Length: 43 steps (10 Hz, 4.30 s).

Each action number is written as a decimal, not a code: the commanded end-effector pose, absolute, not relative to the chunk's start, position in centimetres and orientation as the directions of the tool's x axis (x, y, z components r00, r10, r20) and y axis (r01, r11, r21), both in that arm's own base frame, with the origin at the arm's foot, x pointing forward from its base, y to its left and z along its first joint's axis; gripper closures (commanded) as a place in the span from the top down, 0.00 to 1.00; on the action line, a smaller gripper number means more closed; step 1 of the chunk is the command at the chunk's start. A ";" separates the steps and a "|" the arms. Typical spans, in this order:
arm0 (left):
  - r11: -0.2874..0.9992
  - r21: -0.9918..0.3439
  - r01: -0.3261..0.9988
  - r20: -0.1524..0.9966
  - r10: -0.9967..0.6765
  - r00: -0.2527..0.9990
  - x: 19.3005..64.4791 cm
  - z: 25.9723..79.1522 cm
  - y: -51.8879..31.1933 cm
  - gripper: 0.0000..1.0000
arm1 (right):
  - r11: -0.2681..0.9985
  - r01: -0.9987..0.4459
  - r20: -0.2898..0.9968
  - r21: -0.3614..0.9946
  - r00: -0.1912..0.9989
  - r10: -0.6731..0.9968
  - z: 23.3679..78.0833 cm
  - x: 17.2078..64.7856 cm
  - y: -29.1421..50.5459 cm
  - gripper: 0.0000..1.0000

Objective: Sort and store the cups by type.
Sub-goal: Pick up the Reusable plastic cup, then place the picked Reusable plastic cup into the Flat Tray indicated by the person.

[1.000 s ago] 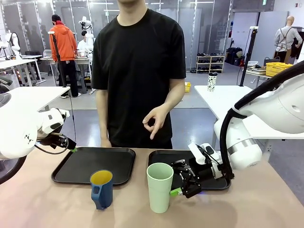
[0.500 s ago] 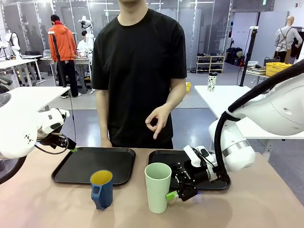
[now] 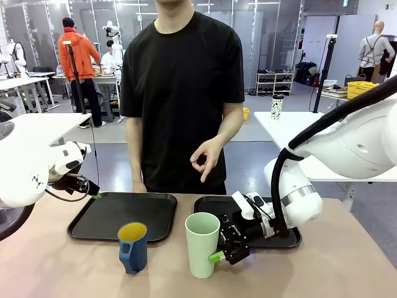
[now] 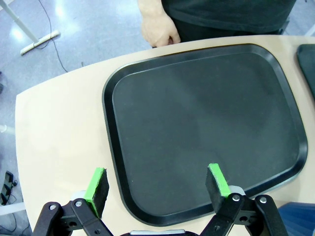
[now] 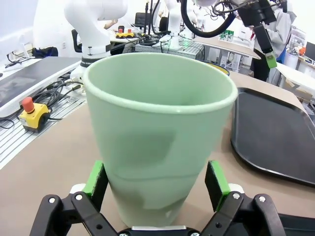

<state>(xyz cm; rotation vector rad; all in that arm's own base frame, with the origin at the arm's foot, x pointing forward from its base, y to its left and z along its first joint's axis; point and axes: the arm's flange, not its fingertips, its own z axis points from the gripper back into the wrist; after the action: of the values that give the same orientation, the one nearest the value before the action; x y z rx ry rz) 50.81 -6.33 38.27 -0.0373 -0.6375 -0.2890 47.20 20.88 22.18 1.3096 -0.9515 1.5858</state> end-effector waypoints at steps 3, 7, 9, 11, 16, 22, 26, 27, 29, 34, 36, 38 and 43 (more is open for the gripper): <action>0.957 0.062 0.284 0.593 -0.265 0.761 50.8 38.4 -6.4 1.00 | -0.362 -0.930 0.991 -0.068 -0.105 0.085 18.1 45.7 21.8 1.00; 0.957 0.062 0.284 0.593 -0.265 0.761 50.8 38.4 -6.4 1.00 | -0.349 -0.936 0.994 -0.054 -0.085 0.073 17.6 46.0 22.2 1.00; 0.957 0.062 0.284 0.593 -0.265 0.761 50.8 38.4 -6.4 1.00 | -0.387 -0.920 0.993 -0.053 -0.090 0.078 17.5 46.1 22.7 1.00; 0.957 0.062 0.284 0.593 -0.265 0.761 50.8 38.4 -6.4 1.00 | -0.407 -0.912 0.995 -0.054 -0.085 0.057 17.4 46.0 23.0 1.00; 0.957 0.062 0.284 0.593 -0.265 0.761 50.8 38.4 -6.4 1.00 | -0.415 -0.908 0.996 -0.065 -0.086 0.033 16.9 45.8 23.1 0.82; 0.957 0.062 0.284 0.593 -0.265 0.761 50.8 38.4 -6.4 1.00 | -0.347 -0.937 0.995 -0.033 -0.065 0.081 18.9 45.2 22.6 0.46; 0.957 0.062 0.284 0.593 -0.265 0.761 50.8 38.4 -6.4 1.00 | -0.280 -0.958 0.989 -0.053 -0.089 0.116 24.5 43.6 20.8 0.46; 0.957 0.062 0.284 0.593 -0.265 0.761 50.8 38.4 -6.4 1.00 | -0.270 -0.961 0.988 -0.052 -0.089 0.126 25.3 43.3 20.4 0.46; 0.957 0.062 0.284 0.593 -0.265 0.761 50.8 38.4 -6.4 1.00 | -0.250 -0.966 0.989 -0.069 -0.099 0.108 25.9 43.2 19.9 0.46; 0.957 0.062 0.284 0.593 -0.265 0.761 50.8 38.4 -6.4 1.00 | -0.285 -0.957 0.990 -0.049 -0.085 0.115 25.8 43.6 19.9 0.46; 0.957 0.062 0.284 0.593 -0.265 0.761 50.8 38.4 -6.4 1.00 | -0.285 -0.957 0.990 -0.049 -0.085 0.115 25.8 43.6 19.9 0.46; 0.957 0.062 0.284 0.593 -0.265 0.761 50.8 38.4 -6.4 1.00 | -0.285 -0.957 0.990 -0.049 -0.085 0.115 25.8 43.6 19.9 0.46; 0.957 0.062 0.284 0.593 -0.265 0.761 50.8 38.4 -6.4 1.00 | -0.285 -0.957 0.990 -0.049 -0.085 0.115 25.8 43.6 19.9 0.46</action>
<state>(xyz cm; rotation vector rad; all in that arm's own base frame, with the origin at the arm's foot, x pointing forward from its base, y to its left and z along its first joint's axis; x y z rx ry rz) 50.81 -6.33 38.27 -0.0373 -0.6374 -0.2891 43.50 19.81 25.72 1.2788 -1.0154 1.5157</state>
